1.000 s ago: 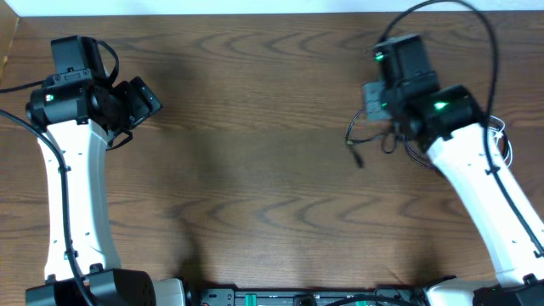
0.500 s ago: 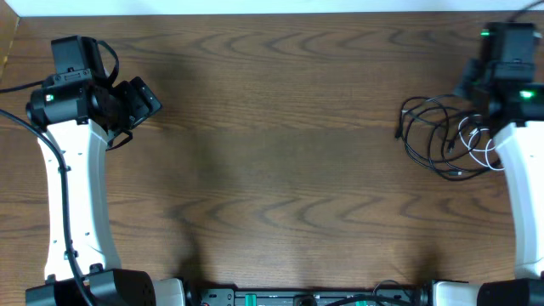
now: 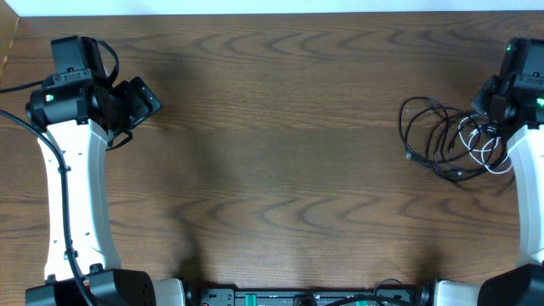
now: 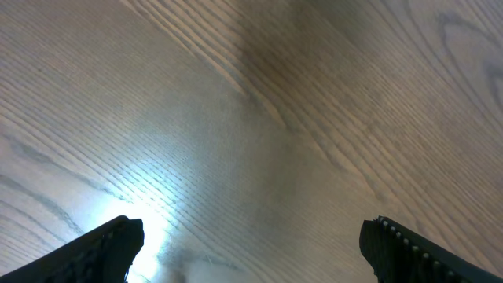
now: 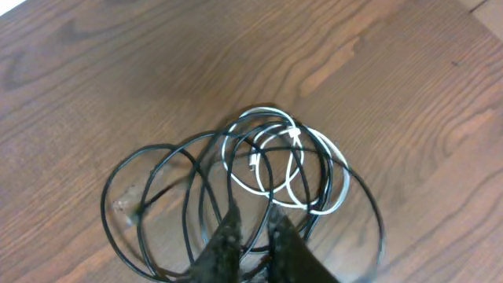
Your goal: Untangle cables
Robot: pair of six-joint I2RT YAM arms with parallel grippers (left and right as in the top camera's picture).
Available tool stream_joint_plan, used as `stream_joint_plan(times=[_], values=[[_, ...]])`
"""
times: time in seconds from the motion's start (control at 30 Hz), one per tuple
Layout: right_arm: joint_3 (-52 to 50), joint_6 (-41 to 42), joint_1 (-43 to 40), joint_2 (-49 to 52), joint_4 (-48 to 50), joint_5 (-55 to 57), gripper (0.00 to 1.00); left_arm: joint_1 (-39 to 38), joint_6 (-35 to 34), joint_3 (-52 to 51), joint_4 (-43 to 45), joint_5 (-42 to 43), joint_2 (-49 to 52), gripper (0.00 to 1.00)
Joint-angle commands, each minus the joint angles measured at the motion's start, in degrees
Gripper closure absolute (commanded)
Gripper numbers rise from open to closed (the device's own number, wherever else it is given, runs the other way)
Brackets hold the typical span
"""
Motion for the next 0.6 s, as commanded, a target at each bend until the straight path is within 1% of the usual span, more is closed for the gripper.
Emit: stream_joint_plan(times=[0.0, 0.07, 0.17, 0.33, 0.37, 0.43, 0.47, 0.57], values=[[-2.14, 0.81, -0.24, -0.46, 1.07, -0.87, 0.86, 0.09, -0.5, -0.42, -0.15, -0.72, 0.02, 0.07], [-3.3, 0.81, -0.24, -0.46, 1.6, -1.36, 0.8, 0.09, -0.52, -0.42, -0.15, -0.72, 0.02, 0.07], [-4.76, 0.83, -0.24, -0.46, 2.36, -2.03, 0.61, 0.09, -0.52, -0.42, -0.15, -0.7, 0.02, 0.07], [-7.82, 0.81, -0.22, -0.46, 2.64, -6.54, 0.41, 0.09, -0.52, -0.42, -0.15, -0.7, 0.02, 0.06], [-8.37, 0.81, -0.22, -0.46, 2.64, -7.32, 0.35, 0.09, -0.5, -0.42, -0.15, -0.7, 0.02, 0.07], [-10.12, 0.83, -0.2, -0.46, 2.64, -9.53, 0.14, 0.09, -0.52, -0.42, -0.15, -0.7, 0.02, 0.07], [-11.04, 0.83, -0.2, -0.46, 2.62, -10.49, 0.01, 0.09, -0.52, -0.42, -0.15, -0.72, 0.02, 0.07], [-13.53, 0.83, -0.2, -0.46, 2.51, -11.87, 0.01, 0.09, -0.5, -0.42, -0.15, -0.72, 0.02, 0.07]])
